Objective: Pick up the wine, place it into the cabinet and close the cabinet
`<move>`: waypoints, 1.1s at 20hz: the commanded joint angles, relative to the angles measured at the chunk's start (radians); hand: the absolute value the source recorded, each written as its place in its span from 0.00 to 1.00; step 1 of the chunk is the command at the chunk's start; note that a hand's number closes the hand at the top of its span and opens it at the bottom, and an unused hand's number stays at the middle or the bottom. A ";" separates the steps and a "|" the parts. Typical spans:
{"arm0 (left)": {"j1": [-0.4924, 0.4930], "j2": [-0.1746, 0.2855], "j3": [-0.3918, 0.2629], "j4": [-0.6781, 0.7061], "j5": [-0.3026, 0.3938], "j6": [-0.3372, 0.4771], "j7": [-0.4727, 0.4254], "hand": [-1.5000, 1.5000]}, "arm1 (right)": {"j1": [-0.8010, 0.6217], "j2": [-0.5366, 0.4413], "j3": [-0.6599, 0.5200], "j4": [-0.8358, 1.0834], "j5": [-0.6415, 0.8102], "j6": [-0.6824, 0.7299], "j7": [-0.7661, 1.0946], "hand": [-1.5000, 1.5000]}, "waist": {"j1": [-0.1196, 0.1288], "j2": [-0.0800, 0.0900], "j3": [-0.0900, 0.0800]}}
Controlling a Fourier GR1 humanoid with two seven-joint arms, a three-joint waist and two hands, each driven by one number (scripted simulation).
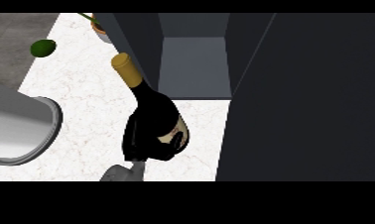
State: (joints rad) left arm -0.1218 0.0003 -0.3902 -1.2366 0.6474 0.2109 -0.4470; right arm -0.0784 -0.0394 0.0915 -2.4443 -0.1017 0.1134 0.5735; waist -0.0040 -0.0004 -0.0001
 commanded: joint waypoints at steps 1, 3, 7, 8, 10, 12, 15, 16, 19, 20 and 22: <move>-0.018 0.000 -0.058 0.008 0.042 0.083 -0.018 1.00 | 0.041 0.016 0.043 -0.027 0.010 0.002 -0.011 0.00 | 0.001 0.000 0.000; -0.042 0.000 -0.048 0.174 0.082 0.003 -0.149 1.00 | -0.053 -0.036 -0.040 -0.075 -0.081 -0.011 0.125 0.00 | -0.002 0.001 -0.001; -0.204 0.000 -0.084 0.326 0.199 0.046 -0.221 1.00 | 0.048 0.002 0.003 -0.019 -0.032 0.017 -0.016 0.00 | -0.009 0.002 0.000; -0.184 0.000 -0.110 0.363 0.224 -0.002 -0.268 1.00 | 0.037 0.020 0.057 0.002 0.020 0.019 -0.052 0.00 | -0.008 0.002 -0.001; -0.168 0.000 -0.122 0.366 0.194 -0.029 -0.273 1.00 | -0.027 -0.019 -0.032 -0.017 -0.071 0.009 0.041 0.00 | -0.004 0.002 0.000; -0.286 0.000 -0.110 0.442 0.277 -0.005 -0.304 1.00 | 0.025 0.007 -0.001 0.014 -0.044 0.023 -0.034 0.00 | -0.011 0.003 -0.001; -0.382 0.000 -0.062 0.544 0.280 -0.041 -0.296 1.00 | 0.041 0.027 0.032 0.045 -0.019 0.028 -0.066 0.00 | -0.014 0.005 -0.001; -0.319 0.000 -0.079 0.476 0.243 -0.030 -0.266 1.00 | -0.069 -0.008 -0.045 0.061 -0.048 0.002 -0.007 0.00 | -0.003 0.002 0.000; -0.462 0.000 -0.098 0.577 0.370 0.011 -0.289 1.00 | -0.008 -0.004 -0.006 0.021 -0.053 0.024 -0.008 0.00 | -0.017 0.005 -0.001; -0.445 0.000 -0.143 0.525 0.363 0.057 -0.295 1.00 | -0.036 -0.020 -0.076 0.056 -0.109 0.031 -0.020 0.00 | -0.012 0.003 0.000; -0.444 0.000 -0.144 0.551 0.374 0.023 -0.304 1.00 | -0.046 0.009 0.006 0.039 -0.006 -0.015 0.008 0.00 | -0.009 0.002 0.000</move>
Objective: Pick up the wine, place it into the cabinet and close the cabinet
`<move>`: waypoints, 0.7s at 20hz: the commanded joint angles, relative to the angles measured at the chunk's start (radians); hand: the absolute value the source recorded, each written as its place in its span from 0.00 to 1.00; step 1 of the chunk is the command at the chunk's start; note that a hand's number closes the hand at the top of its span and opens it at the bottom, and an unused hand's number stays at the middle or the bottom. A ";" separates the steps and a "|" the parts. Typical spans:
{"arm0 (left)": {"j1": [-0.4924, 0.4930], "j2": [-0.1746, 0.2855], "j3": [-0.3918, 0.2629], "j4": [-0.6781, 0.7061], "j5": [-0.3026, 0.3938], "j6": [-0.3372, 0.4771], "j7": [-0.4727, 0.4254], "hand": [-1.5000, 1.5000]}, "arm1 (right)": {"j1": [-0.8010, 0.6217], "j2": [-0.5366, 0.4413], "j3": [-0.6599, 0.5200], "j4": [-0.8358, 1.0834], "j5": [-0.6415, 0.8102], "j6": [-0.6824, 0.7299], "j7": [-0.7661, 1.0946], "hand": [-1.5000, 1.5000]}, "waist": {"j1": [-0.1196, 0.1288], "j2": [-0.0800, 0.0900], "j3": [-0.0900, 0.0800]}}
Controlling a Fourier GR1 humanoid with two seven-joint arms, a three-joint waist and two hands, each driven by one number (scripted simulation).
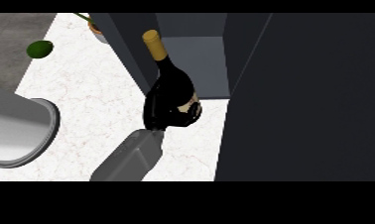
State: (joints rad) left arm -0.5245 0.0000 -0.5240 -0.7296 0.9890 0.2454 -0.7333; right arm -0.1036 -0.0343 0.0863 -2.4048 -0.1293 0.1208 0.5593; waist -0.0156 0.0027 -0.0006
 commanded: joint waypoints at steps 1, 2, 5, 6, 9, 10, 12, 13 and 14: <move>-0.073 0.000 -0.055 0.048 0.115 0.045 -0.040 1.00 | -0.050 -0.009 -0.051 0.049 -0.035 0.003 -0.028 0.00 | -0.005 0.002 0.000; -0.100 0.000 0.020 0.031 0.029 0.049 0.045 1.00 | -0.009 -0.007 -0.016 -0.040 -0.040 -0.018 0.060 0.00 | 0.004 -0.002 0.000; -0.133 0.000 0.023 0.077 0.073 0.055 0.047 1.00 | 0.056 -0.010 -0.054 0.039 -0.062 0.059 -0.098 0.00 | 0.002 0.000 0.001; -0.179 0.000 0.026 0.147 0.128 0.026 0.024 1.00 | 0.026 -0.013 -0.019 -0.032 -0.040 0.014 0.010 0.00 | -0.008 0.001 0.000; -0.237 0.000 0.019 0.248 0.169 -0.013 -0.047 1.00 | 0.043 0.006 0.036 -0.001 -0.008 0.032 -0.029 0.00 | -0.025 0.006 -0.001; -0.203 0.000 -0.003 0.179 0.162 0.019 -0.036 1.00 | 0.017 -0.023 -0.027 -0.043 -0.048 0.018 0.017 0.00 | -0.010 0.001 0.000; -0.253 0.000 0.099 0.222 0.097 -0.018 0.025 1.00 | 0.056 -0.006 -0.022 0.001 -0.023 0.031 -0.052 0.00 | 0.003 -0.001 0.000; -0.251 0.000 0.066 0.200 0.127 0.032 0.011 1.00 | 0.096 0.005 -0.018 0.016 -0.033 0.054 -0.106 0.00 | -0.002 0.000 0.001; -0.321 0.000 0.103 0.271 0.129 -0.002 0.043 1.00 | 0.013 0.012 0.005 0.032 0.009 0.008 -0.051 0.00 | -0.004 0.002 0.000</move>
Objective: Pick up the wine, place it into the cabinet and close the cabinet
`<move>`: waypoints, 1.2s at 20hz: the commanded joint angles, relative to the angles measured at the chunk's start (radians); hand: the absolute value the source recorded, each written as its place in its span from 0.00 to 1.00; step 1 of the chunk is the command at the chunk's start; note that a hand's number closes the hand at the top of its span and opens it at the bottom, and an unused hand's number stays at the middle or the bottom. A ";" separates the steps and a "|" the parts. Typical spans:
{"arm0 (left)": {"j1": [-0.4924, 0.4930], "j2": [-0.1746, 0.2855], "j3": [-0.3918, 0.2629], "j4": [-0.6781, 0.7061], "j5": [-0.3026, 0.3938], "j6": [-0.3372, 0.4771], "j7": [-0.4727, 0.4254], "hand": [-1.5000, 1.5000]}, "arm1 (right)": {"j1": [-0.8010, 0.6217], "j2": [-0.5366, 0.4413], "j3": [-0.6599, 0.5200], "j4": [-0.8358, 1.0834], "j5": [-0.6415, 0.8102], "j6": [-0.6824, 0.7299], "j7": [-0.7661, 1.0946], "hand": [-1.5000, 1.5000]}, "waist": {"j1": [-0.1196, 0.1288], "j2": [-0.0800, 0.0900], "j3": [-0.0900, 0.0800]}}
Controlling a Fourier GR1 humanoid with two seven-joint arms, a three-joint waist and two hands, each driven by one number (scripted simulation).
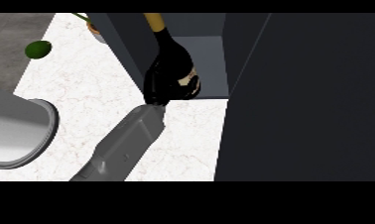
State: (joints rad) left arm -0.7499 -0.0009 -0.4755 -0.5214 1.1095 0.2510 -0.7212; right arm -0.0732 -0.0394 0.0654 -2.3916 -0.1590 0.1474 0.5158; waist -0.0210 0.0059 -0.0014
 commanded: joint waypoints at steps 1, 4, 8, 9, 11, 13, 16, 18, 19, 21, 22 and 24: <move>-0.095 0.001 0.061 0.101 0.010 -0.026 0.000 1.00 | -0.013 -0.036 -0.073 0.013 -0.076 0.030 -0.006 0.00 | -0.003 0.001 0.001; -0.150 0.001 0.061 0.134 0.030 -0.025 0.013 1.00 | 0.017 -0.010 -0.025 -0.019 -0.038 0.017 -0.015 0.00 | -0.014 0.002 0.001; -0.234 0.008 0.086 0.186 0.010 -0.023 0.073 1.00 | 0.105 0.012 0.010 -0.041 -0.026 0.035 -0.061 0.00 | -0.014 0.001 0.001; -0.226 0.001 0.067 0.165 0.034 0.024 0.065 1.00 | -0.011 0.002 -0.042 0.067 -0.024 0.014 -0.064 0.00 | -0.012 0.004 0.001; -0.267 0.001 0.059 0.200 0.049 0.033 0.095 1.00 | 0.007 0.006 0.001 0.072 -0.017 0.037 -0.080 0.00 | -0.032 0.010 0.001; -0.303 0.001 0.089 0.281 0.034 -0.001 0.111 1.00 | -0.007 0.003 0.007 0.020 -0.006 0.004 -0.011 0.00 | -0.030 0.010 0.000; -0.320 0.001 0.072 0.270 0.052 0.030 0.151 1.00 | -0.024 0.014 -0.009 0.081 -0.002 0.017 -0.085 0.00 | -0.036 0.013 0.001; -0.330 0.001 0.070 0.292 0.051 0.008 0.162 1.00 | -0.024 0.002 0.004 0.056 -0.018 0.026 -0.056 0.00 | -0.038 0.013 0.000; -0.307 0.001 0.047 0.259 0.065 0.068 0.144 1.00 | -0.007 0.000 0.009 -0.009 -0.030 0.010 -0.005 0.00 | -0.054 0.011 0.000; -0.275 0.001 0.041 0.240 0.078 0.026 0.088 1.00 | 0.020 0.005 -0.001 0.063 -0.039 0.053 -0.102 0.00 | -0.062 0.017 0.001; -0.307 0.001 0.056 0.280 0.080 0.027 0.091 1.00 | -0.018 0.021 0.050 0.044 -0.001 0.022 -0.052 0.00 | -0.069 0.022 -0.001; -0.324 0.001 0.043 0.237 0.108 0.072 0.119 1.00 | -0.045 0.025 0.050 0.081 0.030 0.017 -0.077 0.00 | -0.071 0.020 0.000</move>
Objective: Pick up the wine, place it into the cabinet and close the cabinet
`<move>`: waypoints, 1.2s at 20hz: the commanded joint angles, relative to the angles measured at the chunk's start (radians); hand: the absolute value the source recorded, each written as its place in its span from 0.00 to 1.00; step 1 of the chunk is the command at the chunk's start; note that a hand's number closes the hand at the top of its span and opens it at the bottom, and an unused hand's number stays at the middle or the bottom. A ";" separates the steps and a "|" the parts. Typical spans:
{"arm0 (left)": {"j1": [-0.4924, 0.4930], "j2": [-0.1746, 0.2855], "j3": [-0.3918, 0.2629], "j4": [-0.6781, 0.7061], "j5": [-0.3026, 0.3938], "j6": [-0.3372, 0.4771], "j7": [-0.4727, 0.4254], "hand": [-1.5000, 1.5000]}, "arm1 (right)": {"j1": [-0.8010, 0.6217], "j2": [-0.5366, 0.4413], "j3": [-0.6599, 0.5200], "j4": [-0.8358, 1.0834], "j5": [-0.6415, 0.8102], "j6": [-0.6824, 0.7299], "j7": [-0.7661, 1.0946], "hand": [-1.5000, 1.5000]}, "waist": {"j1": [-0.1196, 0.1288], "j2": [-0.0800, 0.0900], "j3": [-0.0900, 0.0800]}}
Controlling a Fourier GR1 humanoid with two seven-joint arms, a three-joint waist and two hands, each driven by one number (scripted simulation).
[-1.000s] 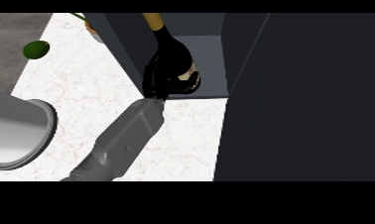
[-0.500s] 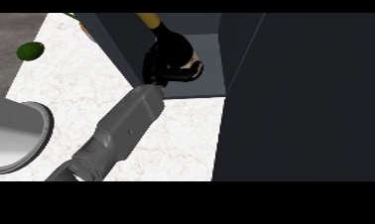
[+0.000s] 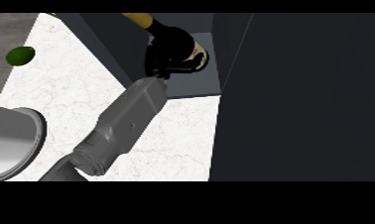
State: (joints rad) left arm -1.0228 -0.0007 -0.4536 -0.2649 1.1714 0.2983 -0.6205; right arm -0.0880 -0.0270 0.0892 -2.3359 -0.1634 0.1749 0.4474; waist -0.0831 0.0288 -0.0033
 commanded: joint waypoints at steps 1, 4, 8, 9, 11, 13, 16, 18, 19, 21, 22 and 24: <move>-0.040 0.001 0.037 0.020 0.037 -0.033 -0.014 1.00 | -0.032 -0.002 -0.005 0.027 0.011 -0.007 0.005 0.00 | 0.006 -0.004 0.002; 0.019 0.001 -0.004 -0.010 0.064 -0.006 -0.026 1.00 | -0.012 0.007 0.028 -0.031 0.006 -0.016 0.038 0.00 | -0.028 -0.002 0.001; 0.023 0.001 -0.055 -0.042 0.088 0.013 -0.016 1.00 | 0.007 0.021 0.059 0.002 0.033 0.003 -0.023 0.00 | -0.035 -0.001 0.002; 0.034 0.001 -0.067 -0.034 0.084 -0.014 -0.004 1.00 | 0.010 0.007 0.015 0.028 0.001 0.016 -0.038 0.00 | -0.015 -0.004 0.002; 0.067 0.001 -0.092 -0.052 0.096 -0.025 -0.054 1.00 | -0.007 0.014 0.025 0.042 -0.001 0.014 -0.037 0.00 | -0.032 0.001 0.002; 0.068 0.001 -0.110 -0.056 0.109 -0.005 -0.064 1.00 | -0.029 0.003 0.018 0.051 -0.006 0.022 -0.030 0.00 | -0.048 0.006 0.001; 0.065 0.001 -0.140 -0.097 0.149 0.032 -0.043 1.00 | -0.038 0.026 0.058 0.024 0.011 -0.003 -0.002 0.00 | -0.045 0.000 0.001; 0.059 0.001 -0.149 -0.145 0.193 0.077 -0.057 1.00 | -0.029 0.014 0.043 0.050 0.004 0.016 -0.024 0.00 | -0.051 0.000 0.001; 0.058 0.001 -0.133 -0.123 0.212 0.058 -0.054 1.00 | -0.026 0.026 0.047 0.059 0.010 0.006 -0.042 0.00 | -0.059 0.006 0.001; 0.080 0.001 -0.161 -0.171 0.246 0.085 -0.089 1.00 | -0.013 0.023 0.051 0.056 0.023 0.013 -0.052 0.00 | -0.052 0.000 0.002; 0.076 0.001 -0.145 -0.134 0.249 0.048 -0.106 1.00 | -0.004 0.007 0.048 0.022 0.001 0.017 -0.007 0.00 | -0.052 0.001 0.001; 0.032 0.001 -0.137 -0.106 0.267 0.085 -0.100 0.00 | 0.012 0.007 0.023 0.032 -0.016 0.026 -0.044 0.00 | -0.056 0.005 0.002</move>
State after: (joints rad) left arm -0.9697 0.0055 -0.5894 -0.3869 1.4008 0.3695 -0.7023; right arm -0.1034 -0.0122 0.1310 -2.2982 -0.1558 0.1882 0.4167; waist -0.1330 0.0305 -0.0019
